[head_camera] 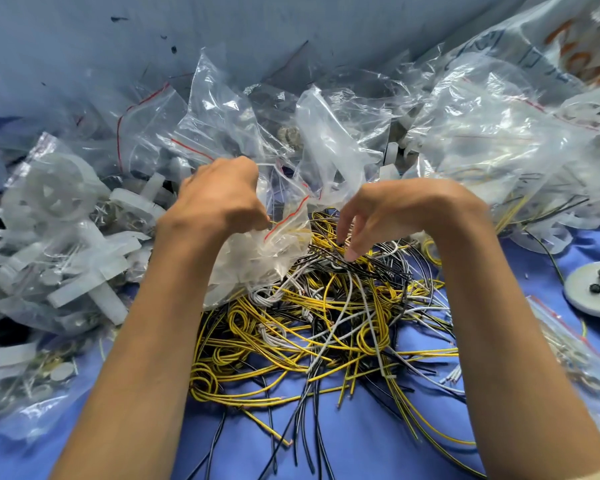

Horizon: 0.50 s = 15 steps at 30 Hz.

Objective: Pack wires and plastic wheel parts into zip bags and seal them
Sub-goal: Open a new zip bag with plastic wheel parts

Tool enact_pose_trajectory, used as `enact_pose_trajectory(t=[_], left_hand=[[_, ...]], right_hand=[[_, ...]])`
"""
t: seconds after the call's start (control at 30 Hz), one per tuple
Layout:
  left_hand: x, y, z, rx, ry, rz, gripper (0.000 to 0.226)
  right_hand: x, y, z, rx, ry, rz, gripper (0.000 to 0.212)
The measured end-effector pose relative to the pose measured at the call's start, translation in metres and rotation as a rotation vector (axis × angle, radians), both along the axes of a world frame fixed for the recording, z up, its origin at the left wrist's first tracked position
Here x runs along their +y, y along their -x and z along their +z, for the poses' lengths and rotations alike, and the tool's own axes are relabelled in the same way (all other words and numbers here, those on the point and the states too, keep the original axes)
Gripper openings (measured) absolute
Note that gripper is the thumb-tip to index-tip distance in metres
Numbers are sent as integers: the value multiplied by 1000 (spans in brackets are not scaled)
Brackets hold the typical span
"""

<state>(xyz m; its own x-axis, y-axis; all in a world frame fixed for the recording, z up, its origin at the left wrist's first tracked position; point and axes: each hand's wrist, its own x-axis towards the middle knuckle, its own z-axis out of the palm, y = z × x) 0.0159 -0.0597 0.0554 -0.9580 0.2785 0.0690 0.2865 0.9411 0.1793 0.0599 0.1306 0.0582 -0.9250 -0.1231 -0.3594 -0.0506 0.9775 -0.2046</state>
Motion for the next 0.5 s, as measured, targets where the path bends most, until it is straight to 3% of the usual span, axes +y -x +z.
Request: enact_pose_trajectory(t=[0.13,0.43,0.5], left_hand=[[0,1,-1,3,-12,-13,25],[-1,2,1,7,-50,-34,21],[0,1,3,12,-64,-34,32]], right_hand=[[-3,3,-6,-33,-32,10,29],[5,0,-4,20,21,38,8],[8,-2,0,51,48,21,12]])
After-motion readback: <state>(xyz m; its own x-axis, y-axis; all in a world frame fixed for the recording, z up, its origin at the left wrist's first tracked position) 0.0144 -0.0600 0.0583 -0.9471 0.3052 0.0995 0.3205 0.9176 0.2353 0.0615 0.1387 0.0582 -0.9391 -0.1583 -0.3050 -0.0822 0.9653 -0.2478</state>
